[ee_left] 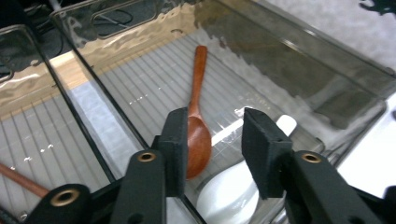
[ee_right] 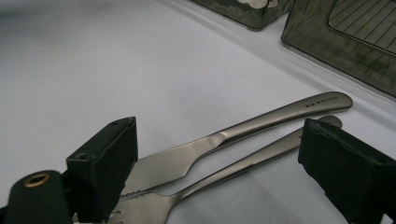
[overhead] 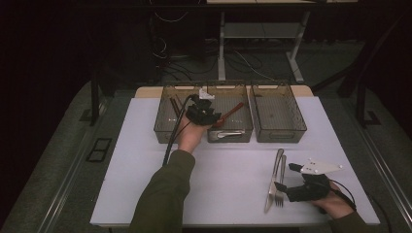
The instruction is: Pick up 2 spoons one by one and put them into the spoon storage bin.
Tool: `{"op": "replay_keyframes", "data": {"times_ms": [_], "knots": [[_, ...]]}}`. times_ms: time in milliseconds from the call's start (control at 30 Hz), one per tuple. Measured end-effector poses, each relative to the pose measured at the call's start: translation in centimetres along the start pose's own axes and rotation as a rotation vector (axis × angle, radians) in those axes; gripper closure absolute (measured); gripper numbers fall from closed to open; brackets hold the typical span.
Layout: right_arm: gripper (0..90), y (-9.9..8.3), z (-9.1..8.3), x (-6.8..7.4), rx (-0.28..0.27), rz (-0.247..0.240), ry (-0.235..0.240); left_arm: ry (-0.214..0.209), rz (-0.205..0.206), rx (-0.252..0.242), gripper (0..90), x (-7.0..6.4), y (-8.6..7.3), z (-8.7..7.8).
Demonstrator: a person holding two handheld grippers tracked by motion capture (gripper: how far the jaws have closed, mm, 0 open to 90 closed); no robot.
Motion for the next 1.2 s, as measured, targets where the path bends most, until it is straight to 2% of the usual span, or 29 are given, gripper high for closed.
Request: {"op": "replay_keyframes", "data": {"times_ms": [100,167,233,300,533,800,867,967,1000,1200], "knots": [[11.8,0.0,0.0,0.0,0.002,-0.001,0.0,-0.018,0.017,0.002,55.7,-0.2,0.0,-0.3],[11.8,0.0,0.0,0.0,0.001,-0.001,0.002,-0.023,0.015,-0.022,54.0,-0.5,-0.1,-0.6],[11.8,0.0,0.0,0.0,0.001,0.0,0.001,-0.039,0.019,-0.022,51.3,-0.6,-0.3,-1.0],[11.8,0.0,0.0,0.0,0.003,0.0,0.001,-0.051,0.037,-0.011,48.5,-0.7,-0.6,-1.4],[11.8,0.0,0.0,0.0,0.005,-0.003,0.0,-0.106,0.07,-0.037,40.0,-1.6,-1.6,-2.6],[11.8,0.0,0.1,0.0,0.003,-0.001,0.0,-0.145,0.099,-0.078,36.1,-3.0,-2.5,-4.0],[11.8,0.0,0.1,0.0,0.003,-0.001,0.0,-0.15,0.123,-0.062,34.6,-3.3,-2.9,-4.4],[11.8,0.0,0.1,0.0,0.004,-0.001,0.0,-0.162,0.134,-0.065,31.9,-4.0,-3.4,-4.7],[11.8,0.0,0.1,0.0,0.003,-0.001,-0.001,-0.165,0.126,-0.068,30.9,-4.2,-3.6,-4.8],[11.8,0.0,0.1,0.0,0.005,0.002,0.002,-0.186,0.154,-0.073,25.6,-5.3,-5.3,-5.8]]}}
Point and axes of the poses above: each handheld gripper's, and its own axes: z roughly forward along the jaws, y roughly out of its top, x roughly to its left, the point moved 6 cm from there along z, roughly forward along the jaws, and after that the axes turned 12 degrees about -y, right-handed, at the moved point
